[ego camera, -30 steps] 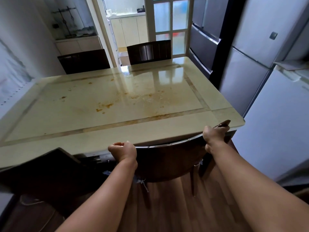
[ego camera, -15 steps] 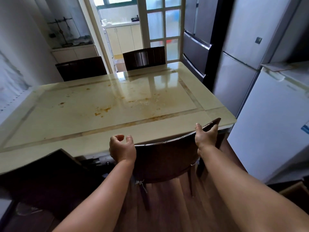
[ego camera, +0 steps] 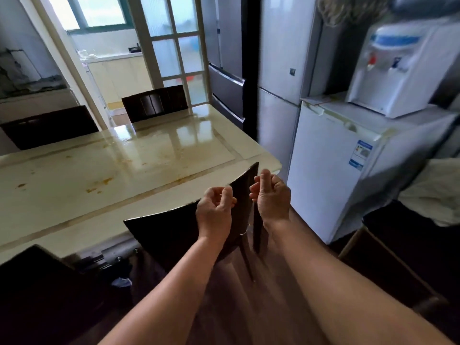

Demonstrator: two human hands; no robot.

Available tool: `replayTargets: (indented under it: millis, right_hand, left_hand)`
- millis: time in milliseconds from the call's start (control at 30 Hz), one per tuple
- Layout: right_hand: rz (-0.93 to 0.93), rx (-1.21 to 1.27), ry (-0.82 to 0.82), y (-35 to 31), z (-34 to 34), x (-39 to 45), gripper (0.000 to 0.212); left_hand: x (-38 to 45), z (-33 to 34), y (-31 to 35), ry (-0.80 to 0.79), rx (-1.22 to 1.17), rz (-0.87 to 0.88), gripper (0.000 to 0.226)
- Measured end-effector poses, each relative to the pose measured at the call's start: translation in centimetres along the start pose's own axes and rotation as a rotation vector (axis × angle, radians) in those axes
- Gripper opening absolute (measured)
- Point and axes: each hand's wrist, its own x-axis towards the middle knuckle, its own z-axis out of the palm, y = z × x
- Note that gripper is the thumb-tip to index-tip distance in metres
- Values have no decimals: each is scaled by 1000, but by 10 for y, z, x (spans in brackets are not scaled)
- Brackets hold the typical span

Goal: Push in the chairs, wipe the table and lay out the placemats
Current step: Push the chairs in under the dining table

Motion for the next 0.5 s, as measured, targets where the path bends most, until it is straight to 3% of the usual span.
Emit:
replayTargets:
  millis: [200,300,500]
  right_hand:
    - [-25,-155,203,-9,-110,-2,40]
    - [-7,-114,333,-16,-161,-1,37]
    - [64,-86,581,-31,-277,-8,37]
  left_hand:
    - [-52,88,18,-234,-135,-46,14]
    - [-80,132,29,-365,-159,-38,13]
    - [-139,226,37,-666,-30,36,16]
